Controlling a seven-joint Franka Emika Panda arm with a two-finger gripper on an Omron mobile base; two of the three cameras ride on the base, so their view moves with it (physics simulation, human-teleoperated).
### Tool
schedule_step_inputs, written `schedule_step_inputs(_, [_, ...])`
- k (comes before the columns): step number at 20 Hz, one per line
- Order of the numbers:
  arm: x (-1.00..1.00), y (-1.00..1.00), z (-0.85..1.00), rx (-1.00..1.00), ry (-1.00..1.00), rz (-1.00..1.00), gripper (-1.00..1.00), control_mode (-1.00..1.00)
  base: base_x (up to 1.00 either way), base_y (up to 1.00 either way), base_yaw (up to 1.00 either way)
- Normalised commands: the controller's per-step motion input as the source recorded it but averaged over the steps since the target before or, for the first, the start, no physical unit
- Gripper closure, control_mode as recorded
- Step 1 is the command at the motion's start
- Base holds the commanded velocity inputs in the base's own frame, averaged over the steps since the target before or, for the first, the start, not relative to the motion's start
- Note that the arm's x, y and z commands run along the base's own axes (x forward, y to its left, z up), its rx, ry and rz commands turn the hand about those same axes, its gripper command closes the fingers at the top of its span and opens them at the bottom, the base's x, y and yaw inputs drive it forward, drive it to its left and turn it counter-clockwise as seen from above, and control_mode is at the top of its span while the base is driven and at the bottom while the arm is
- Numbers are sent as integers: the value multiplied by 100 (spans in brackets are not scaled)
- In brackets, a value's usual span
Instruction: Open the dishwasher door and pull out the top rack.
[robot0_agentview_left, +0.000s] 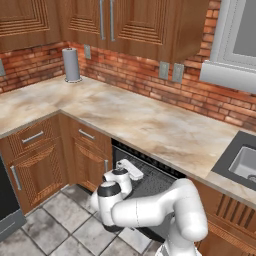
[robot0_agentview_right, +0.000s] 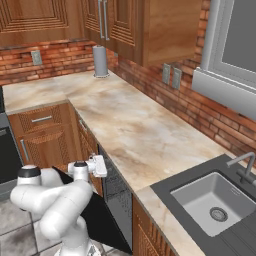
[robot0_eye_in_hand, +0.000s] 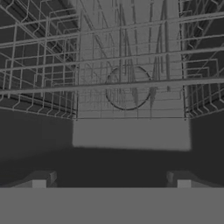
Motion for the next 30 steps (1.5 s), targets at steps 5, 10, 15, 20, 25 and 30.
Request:
schedule_step_inputs(5, [0, -8, -79, -11, 0, 0, -100, -100, 0, 0, 0])
schedule_step_inputs(10, [6, -7, -79, -10, 0, 0, -100, -100, 0, 0, 0])
schedule_step_inputs(15, [8, -6, -77, -9, 0, 0, -100, -100, 0, 0, 0])
schedule_step_inputs(20, [9, 0, -83, -8, 0, 0, -100, -100, 0, 0, 0])
schedule_step_inputs(25, [1, 0, -90, -6, 0, 0, -100, -100, 0, 0, 0])
schedule_step_inputs(30, [0, 0, -98, -7, 0, 0, -100, -100, 0, 0, 0])
